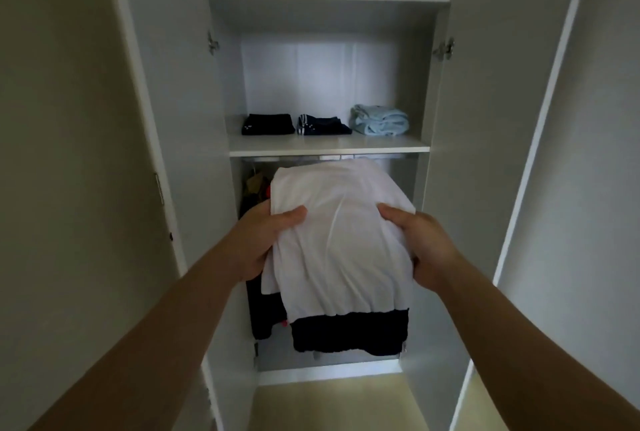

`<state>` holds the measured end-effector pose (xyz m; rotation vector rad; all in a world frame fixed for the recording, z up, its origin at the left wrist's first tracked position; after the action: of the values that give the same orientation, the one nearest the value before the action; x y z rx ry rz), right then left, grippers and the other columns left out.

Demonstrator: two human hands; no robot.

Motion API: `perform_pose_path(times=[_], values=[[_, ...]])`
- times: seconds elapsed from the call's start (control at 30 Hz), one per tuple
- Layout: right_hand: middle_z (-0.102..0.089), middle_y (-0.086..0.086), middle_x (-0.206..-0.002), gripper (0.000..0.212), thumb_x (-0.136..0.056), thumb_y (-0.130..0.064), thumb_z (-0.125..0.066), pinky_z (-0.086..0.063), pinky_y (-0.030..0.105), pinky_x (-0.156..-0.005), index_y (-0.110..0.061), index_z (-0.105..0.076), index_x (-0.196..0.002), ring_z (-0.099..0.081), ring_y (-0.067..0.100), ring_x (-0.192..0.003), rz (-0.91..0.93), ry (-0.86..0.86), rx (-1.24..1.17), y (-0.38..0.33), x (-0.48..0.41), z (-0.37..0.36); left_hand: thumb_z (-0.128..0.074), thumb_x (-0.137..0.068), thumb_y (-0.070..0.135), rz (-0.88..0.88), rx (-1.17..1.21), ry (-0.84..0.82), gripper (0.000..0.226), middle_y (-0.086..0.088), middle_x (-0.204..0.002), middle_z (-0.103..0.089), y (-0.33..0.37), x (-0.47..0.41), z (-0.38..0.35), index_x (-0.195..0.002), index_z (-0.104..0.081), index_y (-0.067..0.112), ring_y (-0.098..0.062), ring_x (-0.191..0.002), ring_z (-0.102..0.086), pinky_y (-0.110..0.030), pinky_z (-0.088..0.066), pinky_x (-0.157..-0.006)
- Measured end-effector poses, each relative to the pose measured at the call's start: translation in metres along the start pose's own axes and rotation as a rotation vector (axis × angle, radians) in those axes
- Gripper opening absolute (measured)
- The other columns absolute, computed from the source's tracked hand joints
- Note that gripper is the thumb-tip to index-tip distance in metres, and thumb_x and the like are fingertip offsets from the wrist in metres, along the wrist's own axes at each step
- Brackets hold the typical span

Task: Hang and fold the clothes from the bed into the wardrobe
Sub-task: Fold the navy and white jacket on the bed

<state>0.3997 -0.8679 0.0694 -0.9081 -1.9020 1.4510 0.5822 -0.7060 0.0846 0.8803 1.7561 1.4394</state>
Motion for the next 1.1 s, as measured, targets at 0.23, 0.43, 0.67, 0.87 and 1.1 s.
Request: perform_pose_path(times=[0.23, 0.43, 0.67, 0.87, 1.1], values=[[-0.077, 0.008, -0.095, 0.045, -0.075, -0.032, -0.083, -0.058, 0.036, -0.074, -0.010, -0.070, -0.111, -0.075, 0.027, -0.084, 0.054, -0.127, 0.075, -0.043, -0.191, -0.036, -0.069, -0.088, 0.020, -0.103, 0.050, 0.107, 0.031, -0.004, -0.109, -0.076, 0.023, -0.152, 0.027, -0.118, -0.068, 0.014, -0.018, -0.095, -0.074, -0.026, -0.060, -0.066], [-0.077, 0.009, -0.097, 0.039, -0.078, -0.025, -0.081, -0.059, 0.031, -0.061, -0.007, -0.070, -0.111, -0.075, 0.025, -0.084, 0.123, -0.194, 0.095, -0.073, -0.337, -0.072, -0.069, -0.088, 0.017, -0.248, 0.098, 0.184, 0.035, -0.007, -0.114, -0.074, 0.033, -0.284, 0.059, -0.122, -0.066, 0.012, -0.024, -0.103, -0.071, -0.032, -0.060, -0.082], [-0.076, 0.013, -0.096, 0.031, -0.079, -0.023, -0.080, -0.060, 0.031, -0.066, -0.002, -0.074, -0.102, -0.074, 0.026, -0.085, 0.120, -0.255, 0.209, -0.119, -0.497, -0.094, -0.067, -0.092, 0.020, -0.284, 0.168, 0.181, 0.032, -0.004, -0.115, -0.074, 0.036, -0.436, 0.072, -0.124, -0.064, 0.015, -0.019, -0.104, -0.071, -0.027, -0.059, -0.082], [-0.076, 0.014, -0.101, 0.039, -0.077, -0.029, -0.082, -0.059, 0.038, -0.077, -0.004, -0.072, -0.106, -0.073, 0.029, -0.092, 0.075, -0.397, 0.503, -0.136, -0.626, -0.150, -0.063, -0.097, 0.020, -0.347, 0.142, 0.335, 0.038, -0.005, -0.124, -0.070, 0.026, -0.521, 0.101, -0.135, -0.058, 0.015, -0.023, -0.113, -0.067, -0.042, -0.053, -0.099], [-0.059, 0.000, -0.127, 0.071, -0.076, -0.047, -0.081, -0.049, 0.031, -0.095, -0.016, -0.057, -0.136, -0.060, 0.021, -0.112, 0.461, -0.569, 1.052, -0.176, -0.732, -0.283, -0.064, -0.095, 0.038, -0.382, 0.009, 0.820, 0.055, 0.001, -0.129, -0.063, 0.031, -0.580, 0.143, -0.142, -0.047, 0.015, -0.019, -0.116, -0.062, -0.043, -0.049, -0.105]])
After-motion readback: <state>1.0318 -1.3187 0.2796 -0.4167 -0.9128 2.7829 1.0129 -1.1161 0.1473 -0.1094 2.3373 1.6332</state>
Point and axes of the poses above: each hand's wrist, its own x-axis away from the middle knuckle, its own z-axis out of the back of the hand, y = z × x, the point moved 6 cm from there along -x, towards the middle knuckle
